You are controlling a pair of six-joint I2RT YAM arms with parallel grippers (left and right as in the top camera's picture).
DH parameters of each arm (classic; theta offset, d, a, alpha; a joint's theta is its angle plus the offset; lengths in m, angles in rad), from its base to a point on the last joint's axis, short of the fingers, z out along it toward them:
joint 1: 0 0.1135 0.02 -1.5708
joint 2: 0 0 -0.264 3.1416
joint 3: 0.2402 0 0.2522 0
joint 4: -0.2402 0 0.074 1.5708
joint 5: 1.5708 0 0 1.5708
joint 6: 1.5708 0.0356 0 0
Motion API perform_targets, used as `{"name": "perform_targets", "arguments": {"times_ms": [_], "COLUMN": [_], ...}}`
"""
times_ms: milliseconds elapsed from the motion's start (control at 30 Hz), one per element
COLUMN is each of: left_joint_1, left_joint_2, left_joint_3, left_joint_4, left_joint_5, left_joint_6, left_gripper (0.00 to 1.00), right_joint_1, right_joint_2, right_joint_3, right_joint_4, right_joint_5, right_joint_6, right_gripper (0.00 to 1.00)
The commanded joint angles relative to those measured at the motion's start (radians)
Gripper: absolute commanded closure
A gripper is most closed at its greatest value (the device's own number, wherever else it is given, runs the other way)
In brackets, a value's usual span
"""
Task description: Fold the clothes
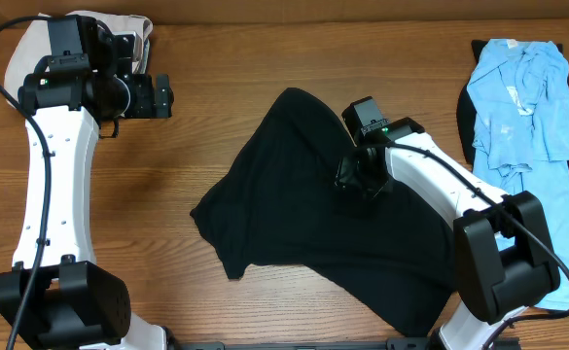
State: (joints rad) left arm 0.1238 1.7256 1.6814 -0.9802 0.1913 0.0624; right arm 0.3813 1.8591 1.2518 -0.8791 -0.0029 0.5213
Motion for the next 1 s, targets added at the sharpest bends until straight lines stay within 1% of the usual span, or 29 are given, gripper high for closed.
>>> {"name": "perform_targets", "arguments": {"times_ms": [0,133,200,267,300,367,467,633,767,833,967], "left_joint_1": [-0.006,-0.006,-0.006,-0.006,-0.006,-0.006,-0.006,-0.006,-0.006,-0.003,0.022], "left_joint_2": [0.010,0.011,0.011,0.011,0.011,0.011,0.011,0.011,0.010,0.010,0.010], "left_joint_3": [0.022,0.022,0.022,0.022,0.022,0.022,0.022,0.024,0.047,0.082,0.181], "left_joint_4": [0.002,0.002,0.002,0.004,0.010,0.032,0.055,0.081,0.095,0.095,0.082], "left_joint_5": [0.008,0.008,0.008,0.008,0.007,-0.025,-0.069,-0.071,-0.072,-0.086,-0.106], "left_joint_6": [0.021,0.082,0.089,0.091,0.092,0.092,0.091,0.087,0.087,0.085,0.024], "left_gripper": [0.02,0.00,0.00,0.00,0.00,0.00,0.00,0.00,0.00,0.00,0.00], "right_joint_1": [-0.002,-0.002,-0.002,-0.002,-0.002,-0.002,-0.002,0.012,0.053,0.087,0.181], "right_joint_2": [0.004,0.004,0.004,0.004,0.004,0.004,0.002,0.002,0.002,0.002,0.002], "right_joint_3": [-0.044,-0.124,-0.145,-0.144,-0.139,-0.104,-0.005,0.209,0.380,0.451,0.571], "right_joint_4": [0.062,0.154,0.180,0.196,0.200,0.187,0.123,0.001,-0.076,-0.106,-0.183], "right_joint_5": [0.032,0.032,0.042,0.047,0.047,0.045,0.046,0.016,-0.027,-0.054,-0.056], "right_joint_6": [-0.001,-0.002,-0.005,-0.005,-0.005,-0.031,-0.068,-0.133,-0.187,-0.208,-0.235], "right_gripper": [0.44,0.46,0.54,0.57,0.61,0.71,0.96,0.96,0.96,0.96,0.96]}}
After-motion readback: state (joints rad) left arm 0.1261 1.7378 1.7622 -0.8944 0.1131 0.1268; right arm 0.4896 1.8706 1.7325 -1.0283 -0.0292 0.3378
